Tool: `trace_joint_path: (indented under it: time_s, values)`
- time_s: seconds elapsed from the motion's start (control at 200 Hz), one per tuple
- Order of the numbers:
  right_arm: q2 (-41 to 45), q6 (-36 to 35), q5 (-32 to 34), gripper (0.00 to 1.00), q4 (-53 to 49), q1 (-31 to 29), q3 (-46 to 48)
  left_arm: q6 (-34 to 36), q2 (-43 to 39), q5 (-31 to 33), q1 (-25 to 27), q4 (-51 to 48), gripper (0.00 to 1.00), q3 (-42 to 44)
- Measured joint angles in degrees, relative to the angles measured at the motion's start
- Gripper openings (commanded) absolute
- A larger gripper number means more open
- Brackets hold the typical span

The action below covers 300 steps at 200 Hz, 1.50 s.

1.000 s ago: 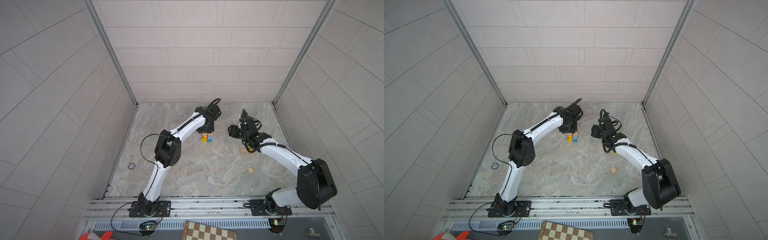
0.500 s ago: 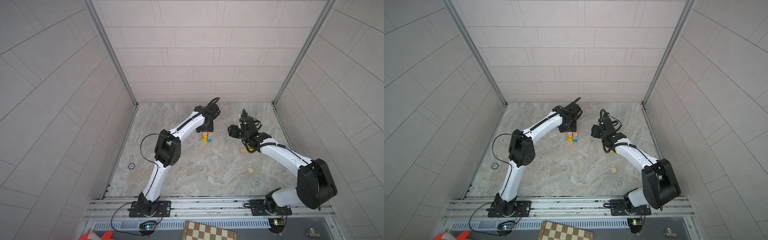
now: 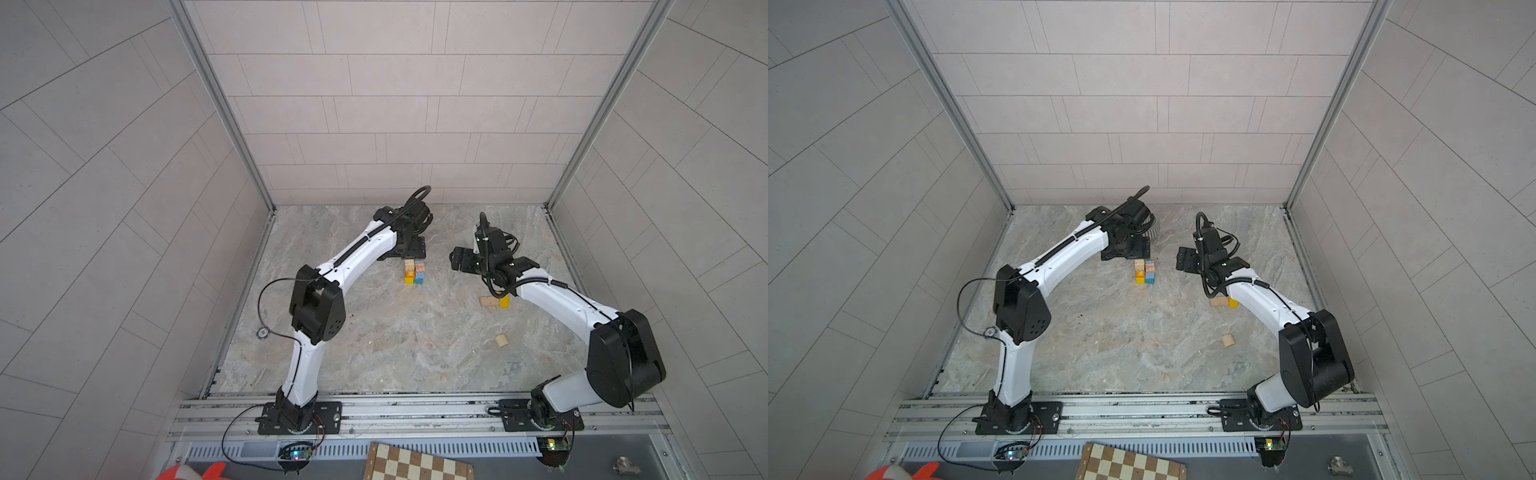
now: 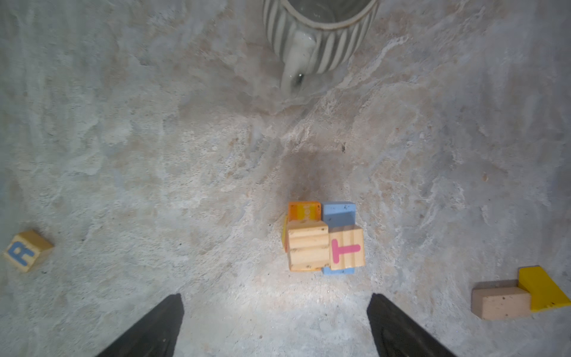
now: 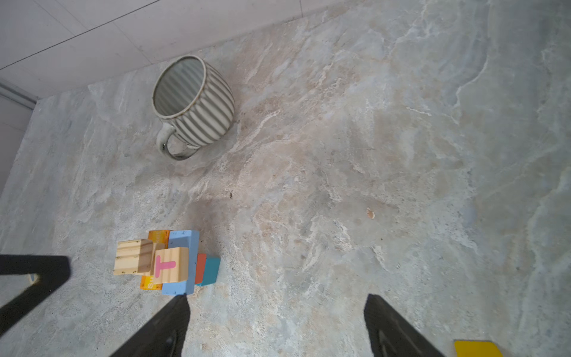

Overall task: Build the wood block tower
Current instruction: 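Lower the slotted block onto the stack beside the Y cube and release, then raise the left gripper while the right gripper reaches across and grasps the blue R cube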

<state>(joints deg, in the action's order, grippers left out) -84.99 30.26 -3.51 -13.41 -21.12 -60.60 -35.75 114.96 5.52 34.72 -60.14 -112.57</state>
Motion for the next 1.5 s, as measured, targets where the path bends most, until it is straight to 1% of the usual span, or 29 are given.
trace_joint_path:
  time_s: [0.1,0.19,0.255,0.33,0.42,0.49,0.545,0.655,0.761,0.881,1.056,1.191,1.416,1.501]
  values:
    - [-2.4,-3.4,-0.1,0.94,-2.8,-4.0,-4.3,0.2,-7.2,-0.4,-1.9,1.7,1.00,5.0]
    - [-4.5,-5.6,-1.4,0.92,-3.0,-8.1,-7.3,0.7,-14.0,-1.4,-4.4,3.9,1.00,11.0]
    - [-5.5,-7.0,-2.8,0.91,-2.1,-10.6,-7.9,0.7,-19.4,-2.4,-6.8,5.9,1.00,16.6]
    - [-6.9,-8.8,-2.8,0.91,-1.1,-13.0,-8.5,0.6,-26.6,-3.8,-10.2,9.4,1.00,24.5]
    - [-10.8,-10.7,-2.0,0.91,-1.2,-16.2,-12.5,0.2,-34.9,-6.6,-14.8,12.5,1.00,32.8]
    - [-15.3,-11.8,-2.1,0.90,-1.1,-18.9,-17.8,0.2,-39.3,-8.2,-17.8,13.1,1.00,35.4]
    - [-18.9,-12.2,-2.4,0.88,-1.0,-20.5,-21.8,0.4,-41.6,-9.5,-19.2,13.8,1.00,36.2]
    - [-26.0,-12.3,-4.3,0.86,-0.9,-22.8,-28.9,0.9,-46.4,-11.7,-20.8,15.5,1.00,38.8]
    - [-32.4,-12.5,-6.2,0.84,-1.2,-24.2,-34.3,0.9,-51.1,-12.7,-21.2,16.1,1.00,41.3]
    - [-39.7,-13.4,-7.4,0.83,-2.8,-25.6,-41.6,0.7,-54.7,-14.2,-21.4,16.9,1.00,41.7]
    - [-48.7,-14.2,-8.8,0.81,-6.0,-28.1,-53.2,0.3,-57.7,-16.5,-21.5,18.8,1.00,42.7]
    - [-53.4,-14.3,-9.8,0.80,-7.5,-29.6,-60.2,-0.3,-59.8,-17.4,-21.5,19.6,1.00,44.8]
    - [-60.8,-13.3,-10.7,0.80,-7.6,-31.3,-71.2,-1.6,-60.2,-20.5,-21.5,20.9,1.00,46.0]
    - [-63.0,-12.5,-10.8,0.80,-7.0,-31.5,-73.7,-2.4,-60.2,-21.6,-21.5,21.3,0.99,46.0]
